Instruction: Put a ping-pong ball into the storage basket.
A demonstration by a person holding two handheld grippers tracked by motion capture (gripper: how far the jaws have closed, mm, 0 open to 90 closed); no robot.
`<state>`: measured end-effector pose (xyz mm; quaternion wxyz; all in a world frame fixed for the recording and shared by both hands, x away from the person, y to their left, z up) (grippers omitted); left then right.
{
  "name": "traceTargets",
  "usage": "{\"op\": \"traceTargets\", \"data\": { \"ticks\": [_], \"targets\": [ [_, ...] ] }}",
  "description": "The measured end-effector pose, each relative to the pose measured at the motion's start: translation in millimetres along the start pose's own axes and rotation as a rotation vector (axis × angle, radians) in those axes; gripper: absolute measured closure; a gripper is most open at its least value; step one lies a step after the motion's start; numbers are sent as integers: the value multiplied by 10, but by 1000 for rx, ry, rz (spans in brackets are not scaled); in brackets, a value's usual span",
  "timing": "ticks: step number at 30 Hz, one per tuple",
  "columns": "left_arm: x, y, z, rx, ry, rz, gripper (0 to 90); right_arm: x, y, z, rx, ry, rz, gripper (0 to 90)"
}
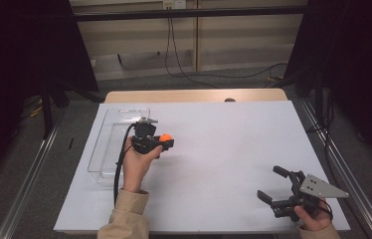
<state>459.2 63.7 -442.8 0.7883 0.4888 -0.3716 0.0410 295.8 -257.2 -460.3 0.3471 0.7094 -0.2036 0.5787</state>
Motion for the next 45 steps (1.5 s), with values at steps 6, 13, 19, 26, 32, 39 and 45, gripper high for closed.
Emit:
{"op": "traceTargets", "data": {
  "ticks": [6,13,19,26,32,39,45],
  "targets": [
    [-1,38,-26,-3,11,1,509,-1,2,1,-1,-3,-1,15],
    [-4,72,-53,3,8,-2,509,0,-1,0,0,0,0,15],
    [-3,103,-71,4,21,2,509,-2,1,1,0,-3,-1,16],
    [-5,129,-80,5,31,0,509,-1,0,0,1,0,0,16],
    [-10,155,-95,3,34,-8,509,0,0,-1,1,0,1,16],
    [-3,188,-109,-1,38,-4,509,-2,1,-1,0,-2,-1,16],
    [-9,219,-138,0,45,-5,509,-6,0,-2,1,-3,-3,17]
  ]
}}
Point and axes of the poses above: each handheld gripper's, and its own axes: y roughly backward along the jaws, x roughly out of its top, z roughly to its right, the point moved 8 cm from there along -y, roughly forward along the jaws, and after that the axes turned 4 degrees about -z, right-handed, at the moved point
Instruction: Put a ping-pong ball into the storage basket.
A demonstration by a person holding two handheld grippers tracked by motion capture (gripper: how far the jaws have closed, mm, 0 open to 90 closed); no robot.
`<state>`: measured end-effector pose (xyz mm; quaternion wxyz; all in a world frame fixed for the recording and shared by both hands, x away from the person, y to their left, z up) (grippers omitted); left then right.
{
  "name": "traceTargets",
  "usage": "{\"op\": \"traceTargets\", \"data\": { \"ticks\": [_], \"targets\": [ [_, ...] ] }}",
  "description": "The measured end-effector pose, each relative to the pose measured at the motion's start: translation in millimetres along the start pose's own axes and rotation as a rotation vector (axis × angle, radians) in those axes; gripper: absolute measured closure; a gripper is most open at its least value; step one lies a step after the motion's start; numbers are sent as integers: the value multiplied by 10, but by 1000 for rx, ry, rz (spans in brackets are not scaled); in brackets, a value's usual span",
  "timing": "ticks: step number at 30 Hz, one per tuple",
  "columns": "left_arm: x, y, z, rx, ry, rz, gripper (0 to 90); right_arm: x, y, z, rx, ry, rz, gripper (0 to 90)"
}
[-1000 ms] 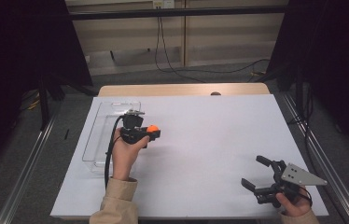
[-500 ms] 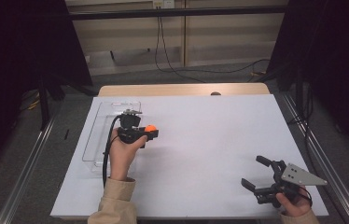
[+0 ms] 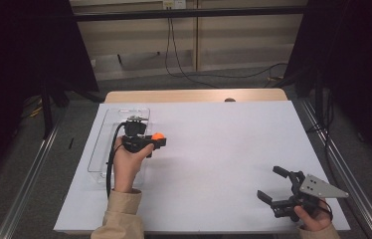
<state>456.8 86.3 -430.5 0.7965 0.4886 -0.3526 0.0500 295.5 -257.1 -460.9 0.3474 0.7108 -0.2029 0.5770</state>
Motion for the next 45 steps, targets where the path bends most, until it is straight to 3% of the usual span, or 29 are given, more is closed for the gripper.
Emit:
{"op": "traceTargets", "data": {
  "ticks": [45],
  "targets": [
    [-15,116,-86,10,16,2,509,5,0,-3,0,1,3,17]
  ]
}}
Point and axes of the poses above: each handheld gripper's, and its own axes: y roughly backward along the jaws, x roughly out of its top, z roughly to its right, the point moved 8 cm from there along -y, roughly forward along the jaws, and after that the axes turned 4 degrees about -z, right-handed, at the moved point
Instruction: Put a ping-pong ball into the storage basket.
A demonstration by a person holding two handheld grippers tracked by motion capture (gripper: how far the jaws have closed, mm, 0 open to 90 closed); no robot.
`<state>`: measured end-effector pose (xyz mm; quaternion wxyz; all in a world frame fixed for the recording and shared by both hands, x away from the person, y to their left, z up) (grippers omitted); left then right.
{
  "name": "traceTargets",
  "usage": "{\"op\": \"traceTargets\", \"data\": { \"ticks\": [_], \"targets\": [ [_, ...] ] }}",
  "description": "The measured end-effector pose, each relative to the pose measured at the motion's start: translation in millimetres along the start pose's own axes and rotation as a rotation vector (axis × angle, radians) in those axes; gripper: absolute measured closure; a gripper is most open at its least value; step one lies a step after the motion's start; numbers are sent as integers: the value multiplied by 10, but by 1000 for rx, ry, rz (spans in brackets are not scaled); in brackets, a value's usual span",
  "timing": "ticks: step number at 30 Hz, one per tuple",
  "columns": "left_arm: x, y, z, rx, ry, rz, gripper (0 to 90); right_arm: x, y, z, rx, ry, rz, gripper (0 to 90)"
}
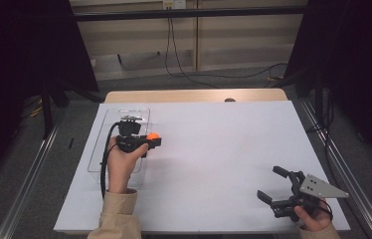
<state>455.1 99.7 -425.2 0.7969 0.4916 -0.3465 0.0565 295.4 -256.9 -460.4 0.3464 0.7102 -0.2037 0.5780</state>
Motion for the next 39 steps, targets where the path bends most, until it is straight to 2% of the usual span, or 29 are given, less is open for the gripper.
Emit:
{"op": "traceTargets", "data": {
  "ticks": [39],
  "targets": [
    [-7,126,-80,34,3,9,509,1,-3,-6,2,-3,1,17]
  ]
}}
Point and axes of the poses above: each handheld gripper's, and its own axes: y roughly backward along the jaws, x roughly out of its top, z roughly to its right, the point moved 8 cm from there along -y, roughly forward along the jaws, and after that the axes turned 4 degrees about -z, right-handed, at the moved point
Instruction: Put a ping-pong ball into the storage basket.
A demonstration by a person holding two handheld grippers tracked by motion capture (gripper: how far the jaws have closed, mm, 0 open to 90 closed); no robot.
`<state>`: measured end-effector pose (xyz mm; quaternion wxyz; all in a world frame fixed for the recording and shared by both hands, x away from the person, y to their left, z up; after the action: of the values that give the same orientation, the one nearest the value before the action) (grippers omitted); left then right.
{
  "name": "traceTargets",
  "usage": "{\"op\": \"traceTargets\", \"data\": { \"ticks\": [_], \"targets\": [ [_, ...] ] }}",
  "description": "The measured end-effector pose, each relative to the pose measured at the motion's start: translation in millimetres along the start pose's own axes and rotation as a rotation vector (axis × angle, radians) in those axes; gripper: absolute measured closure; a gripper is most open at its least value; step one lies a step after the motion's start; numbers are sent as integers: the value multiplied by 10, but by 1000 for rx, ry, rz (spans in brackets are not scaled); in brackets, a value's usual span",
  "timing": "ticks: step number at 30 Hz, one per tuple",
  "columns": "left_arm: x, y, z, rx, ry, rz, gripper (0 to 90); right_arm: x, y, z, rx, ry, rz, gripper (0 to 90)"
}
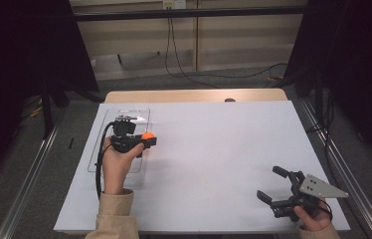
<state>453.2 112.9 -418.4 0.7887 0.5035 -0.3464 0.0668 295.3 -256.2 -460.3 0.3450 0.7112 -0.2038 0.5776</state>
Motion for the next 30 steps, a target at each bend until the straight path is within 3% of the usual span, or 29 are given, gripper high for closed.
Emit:
{"op": "traceTargets", "data": {
  "ticks": [30],
  "targets": [
    [-45,56,-82,10,15,-3,509,6,4,1,-2,1,5,18]
  ]
}}
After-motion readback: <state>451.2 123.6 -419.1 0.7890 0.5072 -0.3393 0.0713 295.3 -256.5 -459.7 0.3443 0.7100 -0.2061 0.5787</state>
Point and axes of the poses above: each handheld gripper's, and its own axes: y roughly backward along the jaws, x roughly out of its top, z roughly to its right, the point moved 8 cm from there along -y, roughly forward along the jaws, and after that the axes turned 4 degrees about -z, right-handed, at the moved point
